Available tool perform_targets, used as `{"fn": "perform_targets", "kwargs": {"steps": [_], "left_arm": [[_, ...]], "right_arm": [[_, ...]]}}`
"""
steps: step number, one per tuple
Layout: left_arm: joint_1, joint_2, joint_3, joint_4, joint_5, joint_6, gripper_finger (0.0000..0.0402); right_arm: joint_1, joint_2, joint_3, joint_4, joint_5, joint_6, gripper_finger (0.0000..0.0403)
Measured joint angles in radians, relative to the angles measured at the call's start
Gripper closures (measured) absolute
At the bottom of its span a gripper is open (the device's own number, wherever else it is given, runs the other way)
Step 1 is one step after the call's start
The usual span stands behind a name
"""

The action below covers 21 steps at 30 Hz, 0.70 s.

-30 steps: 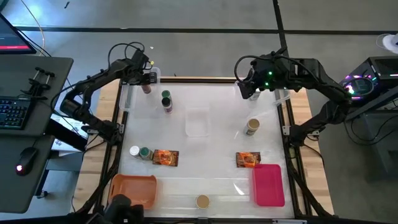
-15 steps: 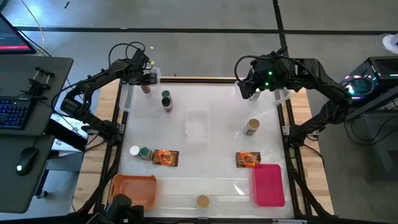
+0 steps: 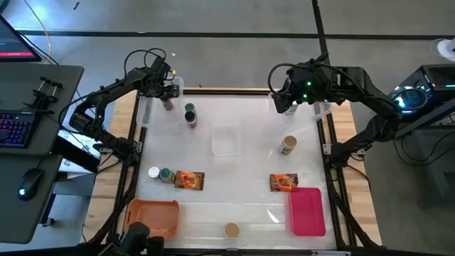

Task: Sort spices by type
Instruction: Put the bottom gold seasoning bottle into the orange bin

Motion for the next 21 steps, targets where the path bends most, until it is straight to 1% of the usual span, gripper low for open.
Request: {"fn": "perform_targets", "kwargs": {"steps": [4, 9, 14, 17, 21], "left_arm": [[-0.001, -0.018, 0.039, -0.005, 0.007, 0.022, 0.0121], [-0.001, -0.074, 0.145, -0.002, 0.016, 0.056, 0.0121], [-0.029, -0.135, 0.227, -0.007, 0.019, 0.044, 0.0121], [-0.088, -0.179, 0.237, 0.01, 0.039, 0.021, 0.0121], [-0.236, -0.223, 0.237, 0.072, 0.051, -0.026, 0.0121]], "right_arm": [[0.0, 0.0, 0.0, 0.0, -0.013, 0.0, 0.0163], [0.0, 0.0, 0.0, 0.0, -0.018, 0.0, 0.0163], [0.0, 0.0, 0.0, 0.0, -0.018, 0.0, 0.0163], [0.0, 0.0, 0.0, 0.001, -0.018, 0.0, 0.0163], [0.0, 0.0, 0.0, 0.009, -0.018, -0.007, 0.0163]]}}
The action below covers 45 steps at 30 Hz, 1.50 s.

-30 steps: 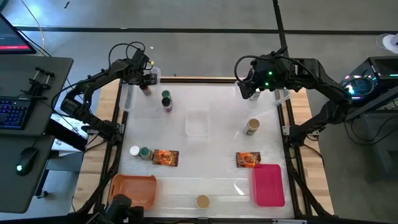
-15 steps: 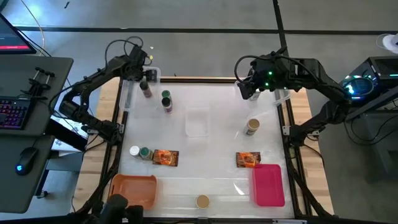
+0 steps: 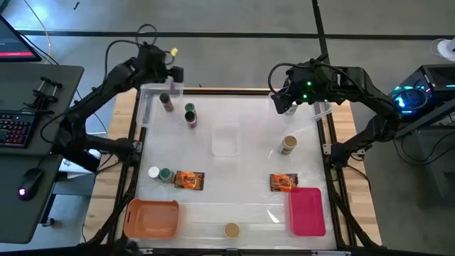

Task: Sort spices by type
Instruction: Put the bottom gold seasoning bottle into the orange bin

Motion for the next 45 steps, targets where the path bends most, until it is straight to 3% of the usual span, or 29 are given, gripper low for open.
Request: {"fn": "perform_targets", "kwargs": {"steps": [8, 13, 16, 19, 21, 27, 33, 36, 39, 45], "left_arm": [[-0.472, -0.012, -0.007, 0.204, 0.003, 0.03, 0.0121], [-0.762, 0.017, -0.012, 0.145, 0.013, 0.128, 0.0121], [-0.883, 0.023, -0.012, 0.101, 0.09, 0.143, 0.0121], [-0.968, 0.028, -0.012, 0.108, 0.171, 0.144, 0.0121], [-1.023, 0.028, -0.012, 0.103, 0.173, 0.167, 0.0121], [-1.189, 0.09, -0.005, 0.124, 0.051, 0.433, 0.0121], [-1.292, 0.254, 0.093, 0.213, 0.015, 0.47, 0.0121], [-1.337, 0.339, 0.172, 0.191, -0.006, 0.517, 0.0121], [-1.367, 0.392, 0.224, 0.173, -0.007, 0.527, 0.0121], [-1.417, 0.474, 0.215, 0.171, -0.001, 0.513, 0.0121]], "right_arm": [[0.0, 0.0, 0.0, 0.02, -0.014, -0.029, 0.0163], [0.0, 0.0, 0.0, 0.02, -0.026, -0.047, 0.0163], [0.0, 0.0, 0.0, 0.02, -0.04, -0.056, 0.0163], [-0.001, -0.001, 0.0, 0.021, -0.08, -0.086, 0.0163], [-0.001, -0.001, 0.0, 0.023, -0.103, -0.108, 0.0163], [-0.001, -0.001, 0.0, 0.022, -0.155, -0.159, 0.0163], [0.01, -0.005, 0.0, 0.021, -0.289, -0.207, 0.0163], [0.058, -0.02, 0.0, 0.025, -0.356, -0.136, 0.0163], [0.141, -0.036, 0.0, 0.017, -0.336, -0.052, 0.0163], [0.305, -0.042, 0.0, -0.027, -0.143, 0.093, 0.0163]]}}
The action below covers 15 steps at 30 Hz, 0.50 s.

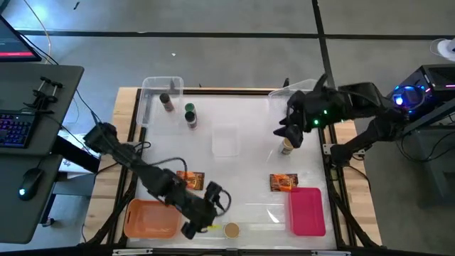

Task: Sort spices by type
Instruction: Put the bottom gold seasoning bottle into the orange bin

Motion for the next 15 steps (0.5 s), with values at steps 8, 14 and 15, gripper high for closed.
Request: {"fn": "perform_targets", "kwargs": {"steps": [8, 14, 15], "left_arm": [[-0.026, 0.161, -0.001, 0.18, -0.004, -0.011, 0.0121], [-0.019, 0.21, -0.001, 0.249, -0.1, -0.05, 0.0121], [-0.02, 0.213, -0.001, 0.258, -0.086, -0.047, 0.0121]], "right_arm": [[0.052, 0.0, 0.0, -0.015, 0.083, 0.12, 0.0163], [0.053, 0.006, 0.0, -0.018, 0.084, 0.122, 0.0163], [0.053, 0.008, 0.0, -0.018, 0.084, 0.122, 0.0163]]}}
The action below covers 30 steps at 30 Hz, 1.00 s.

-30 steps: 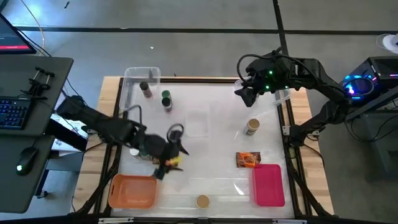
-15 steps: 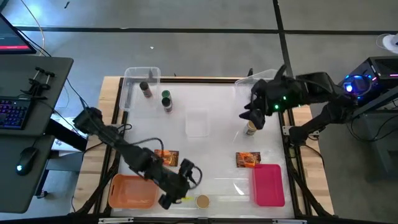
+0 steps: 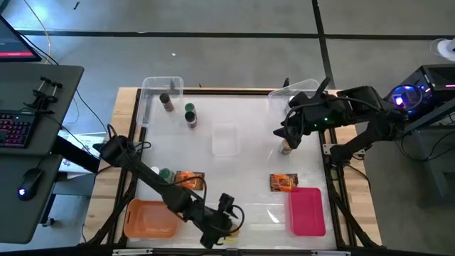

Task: Sort spices by type
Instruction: Put the bottom gold seasoning bottle into the orange bin

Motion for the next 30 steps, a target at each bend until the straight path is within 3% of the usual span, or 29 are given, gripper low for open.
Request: {"fn": "perform_targets", "kwargs": {"steps": [4, 11, 26, 30], "left_arm": [[-0.002, 0.005, 0.0, 0.024, 0.04, -0.006, 0.0121], [-0.001, -0.003, 0.054, 0.032, -0.01, -0.103, 0.0121], [-0.001, -0.001, 0.061, 0.007, 0.026, -0.055, 0.0121], [0.006, -0.001, 0.061, 0.017, 0.062, -0.076, 0.0101]], "right_arm": [[0.0, 0.003, -0.001, -0.002, 0.0, -0.005, 0.0163], [0.0, 0.015, -0.01, -0.026, -0.007, -0.007, 0.0163], [0.0, 0.015, -0.01, -0.03, -0.009, 0.0, 0.0163], [0.0, 0.015, -0.01, -0.03, -0.009, 0.0, 0.0163]]}}
